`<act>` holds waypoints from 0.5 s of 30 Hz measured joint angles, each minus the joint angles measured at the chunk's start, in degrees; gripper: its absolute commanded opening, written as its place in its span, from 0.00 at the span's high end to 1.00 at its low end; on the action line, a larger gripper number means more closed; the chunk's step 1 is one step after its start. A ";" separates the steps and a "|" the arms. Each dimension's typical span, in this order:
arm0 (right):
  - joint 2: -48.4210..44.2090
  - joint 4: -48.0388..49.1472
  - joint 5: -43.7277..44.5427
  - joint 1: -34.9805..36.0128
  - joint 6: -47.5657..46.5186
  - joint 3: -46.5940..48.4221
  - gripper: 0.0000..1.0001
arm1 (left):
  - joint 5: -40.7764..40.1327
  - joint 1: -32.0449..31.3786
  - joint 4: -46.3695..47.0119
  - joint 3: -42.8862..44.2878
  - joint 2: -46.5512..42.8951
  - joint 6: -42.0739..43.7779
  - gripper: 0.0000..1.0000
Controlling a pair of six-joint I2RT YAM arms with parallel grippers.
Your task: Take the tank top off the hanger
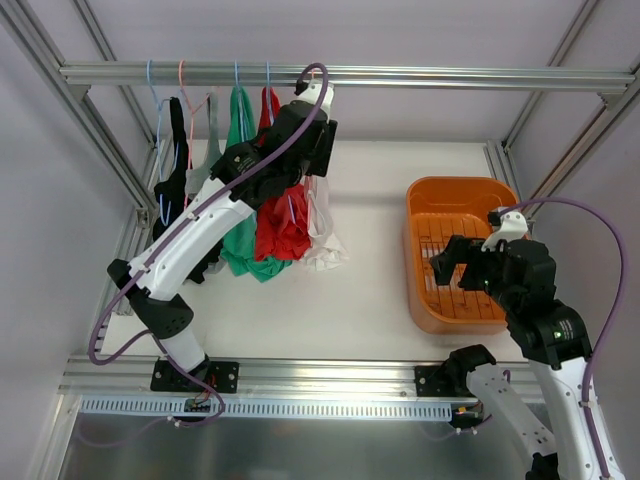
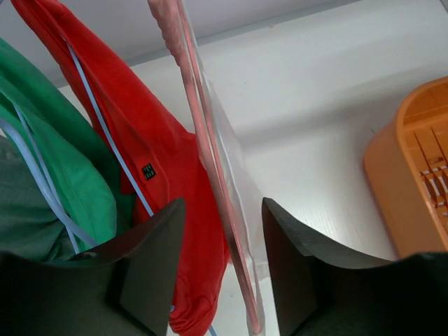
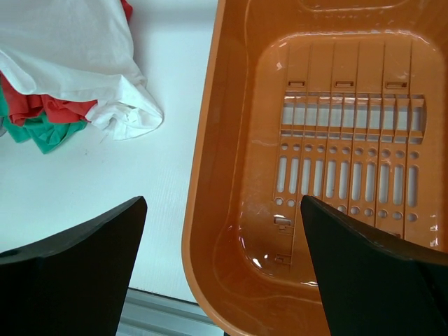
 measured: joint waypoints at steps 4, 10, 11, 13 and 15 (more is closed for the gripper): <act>-0.74 0.02 -1.64 0.00 0.02 -0.02 0.02 | -1.29 0.00 0.17 0.00 0.57 -0.31 0.73; -1.57 0.11 -2.10 0.00 0.02 -0.76 0.02 | -1.88 0.00 0.61 0.02 0.57 -0.98 0.93; -1.60 0.04 -2.14 0.00 0.00 -0.92 0.02 | -2.16 0.00 0.61 0.02 0.57 -1.25 0.94; -1.57 0.04 -2.29 0.00 0.02 -1.03 0.02 | -2.40 0.02 0.79 0.04 0.57 -1.60 1.00; -1.57 0.07 -2.45 0.00 0.00 -1.03 0.02 | -2.43 0.00 0.79 0.15 0.57 -1.77 1.00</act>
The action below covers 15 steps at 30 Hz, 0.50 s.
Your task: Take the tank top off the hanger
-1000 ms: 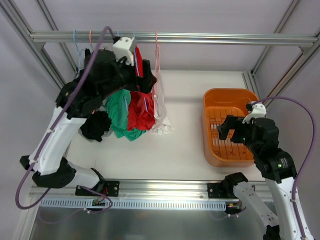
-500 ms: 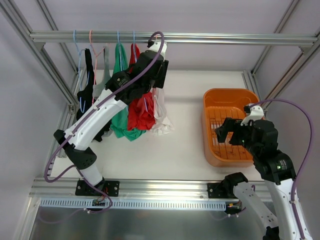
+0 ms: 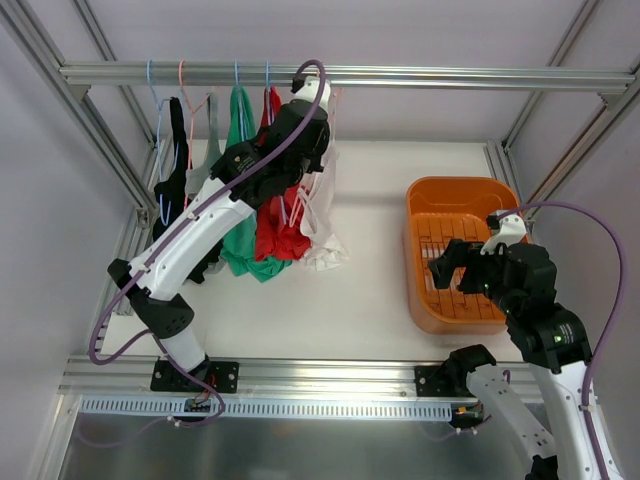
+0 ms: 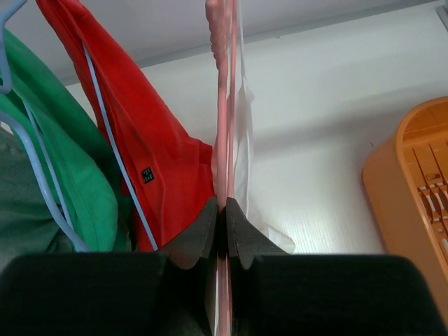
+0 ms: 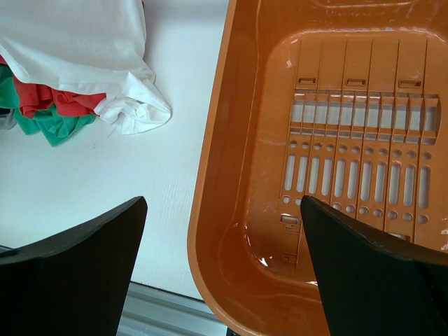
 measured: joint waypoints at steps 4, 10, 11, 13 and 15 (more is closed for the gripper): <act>0.00 0.02 -0.04 0.00 0.00 -0.02 0.02 | 0.02 0.00 -0.22 2.08 0.02 -0.31 1.00; 0.00 0.07 -0.02 0.00 0.00 -0.24 0.02 | 0.46 -0.02 1.42 5.09 -0.26 -1.79 1.00; 0.00 0.04 -0.02 0.00 0.00 -0.39 0.02 | 0.85 -0.04 1.68 5.09 -0.37 -1.97 1.00; 0.00 -0.02 0.00 0.00 -0.02 -0.68 0.02 | 1.73 -0.07 2.23 5.09 -0.46 -2.14 1.00; 0.00 0.02 0.00 0.00 -0.02 -0.68 0.02 | 3.10 -0.15 2.38 5.07 -0.66 -2.36 1.00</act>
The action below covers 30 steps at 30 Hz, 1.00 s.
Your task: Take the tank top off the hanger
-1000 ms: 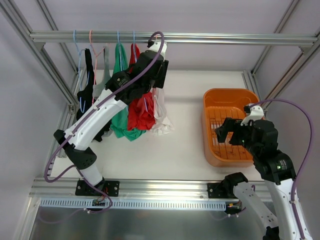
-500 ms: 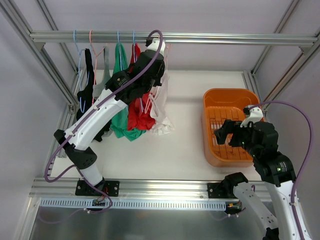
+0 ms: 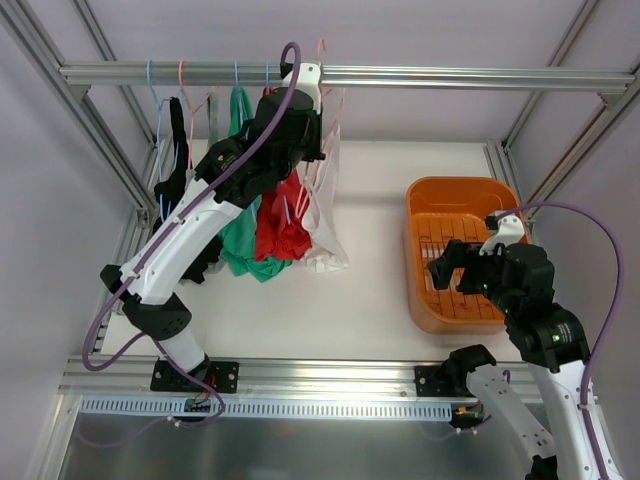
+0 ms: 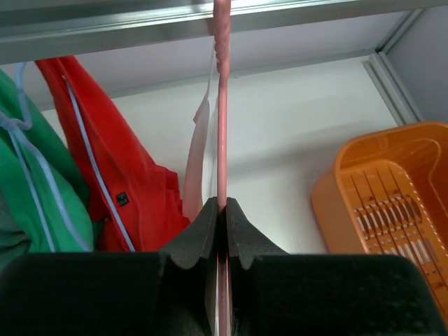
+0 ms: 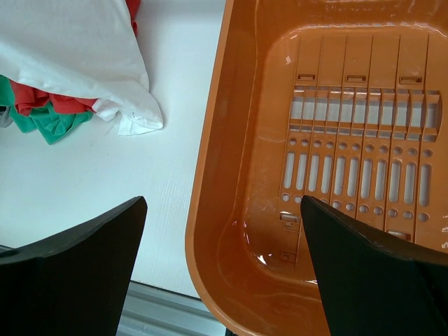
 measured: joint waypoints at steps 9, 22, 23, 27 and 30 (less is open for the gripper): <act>0.00 0.46 -0.33 0.00 -0.02 0.00 0.02 | 3.78 -5.49 1.49 -11.17 -9.73 -2.25 1.00; 0.63 9.35 -16.90 0.00 -0.76 -0.48 0.17 | 16.02 -7.52 2.54 -28.02 -25.90 -4.15 1.00; 1.29 10.23 -19.10 0.00 -0.48 -0.15 0.19 | 18.60 -7.52 2.51 -29.59 -27.58 -4.28 1.00; 6.05 16.50 -27.21 0.28 1.40 1.70 0.35 | 27.82 -7.52 2.54 -35.26 -34.60 -5.18 1.00; 9.29 22.12 -29.46 1.18 3.52 1.86 0.46 | 31.58 -7.52 2.69 -39.89 -40.11 -6.29 1.00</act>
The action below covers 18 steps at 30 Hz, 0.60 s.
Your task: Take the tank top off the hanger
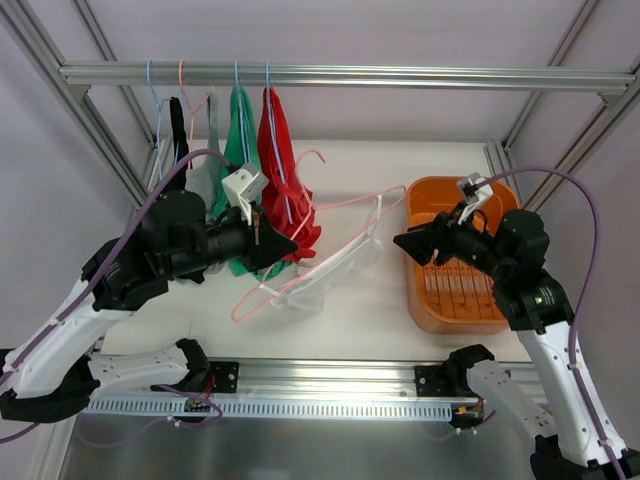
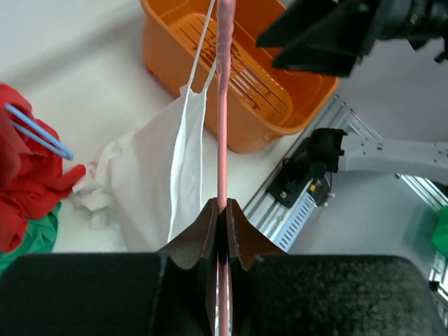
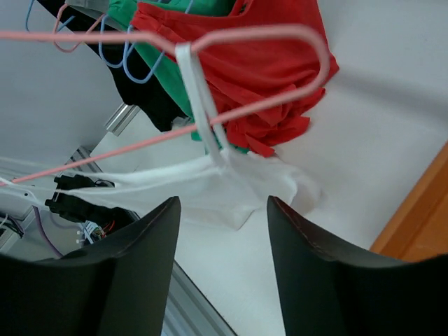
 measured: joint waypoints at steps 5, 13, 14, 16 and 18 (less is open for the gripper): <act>6.08 6.03 0.26 4.50 1.84 1.33 0.52 | 2.64 0.00 -0.24 -4.50 -3.98 -1.86 1.00; 10.14 8.87 4.70 9.99 0.85 2.43 0.69 | 3.48 0.00 -0.33 -6.56 -2.25 -3.48 1.00; 10.45 8.98 5.18 10.10 0.72 2.43 0.69 | 3.48 0.00 -0.28 -6.56 -2.25 -3.48 1.00; 10.84 8.98 6.16 10.32 0.50 2.43 0.70 | 3.45 0.00 -0.26 -6.56 -2.45 -3.52 1.00; 10.97 9.01 6.86 10.43 0.31 2.38 0.71 | 3.45 0.00 -0.26 -6.56 -2.73 -3.50 1.00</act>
